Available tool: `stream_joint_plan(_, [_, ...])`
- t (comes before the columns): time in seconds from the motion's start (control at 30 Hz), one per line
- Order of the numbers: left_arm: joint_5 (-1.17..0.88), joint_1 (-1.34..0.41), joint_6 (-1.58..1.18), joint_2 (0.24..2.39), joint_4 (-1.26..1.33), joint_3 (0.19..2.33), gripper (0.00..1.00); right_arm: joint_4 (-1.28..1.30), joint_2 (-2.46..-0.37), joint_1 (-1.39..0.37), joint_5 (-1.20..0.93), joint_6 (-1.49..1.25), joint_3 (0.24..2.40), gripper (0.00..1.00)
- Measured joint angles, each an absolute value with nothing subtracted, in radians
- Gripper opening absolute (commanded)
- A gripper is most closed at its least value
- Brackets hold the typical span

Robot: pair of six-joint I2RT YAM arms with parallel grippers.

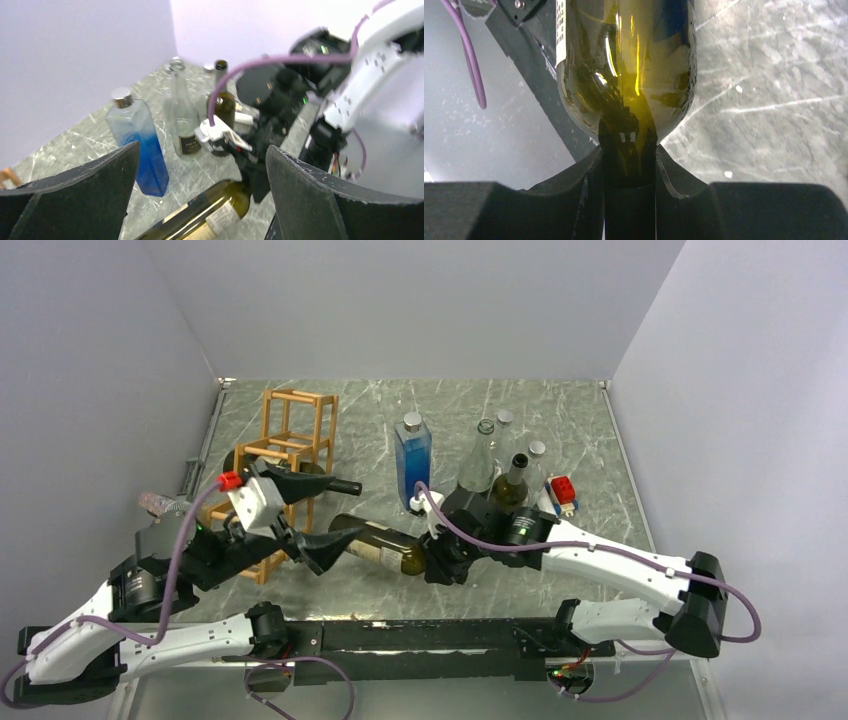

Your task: Put the wine bottle on the wine rack

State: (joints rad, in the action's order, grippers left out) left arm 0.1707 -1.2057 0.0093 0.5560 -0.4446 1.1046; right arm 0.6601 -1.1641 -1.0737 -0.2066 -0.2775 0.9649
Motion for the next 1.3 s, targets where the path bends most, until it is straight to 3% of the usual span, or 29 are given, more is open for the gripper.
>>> stream_joint_plan(0.43, [0.478, -1.206, -0.137, 0.556, -0.404, 1.13, 0.99, 0.455, -1.399, -1.094, -0.159, -0.303, 0.989, 0.0])
stream_joint_plan(1.3, [0.494, -1.206, -0.153, 0.657, -0.387, 1.126, 0.99, 0.307, -1.668, -1.148, -0.201, -0.277, 1.168, 0.0])
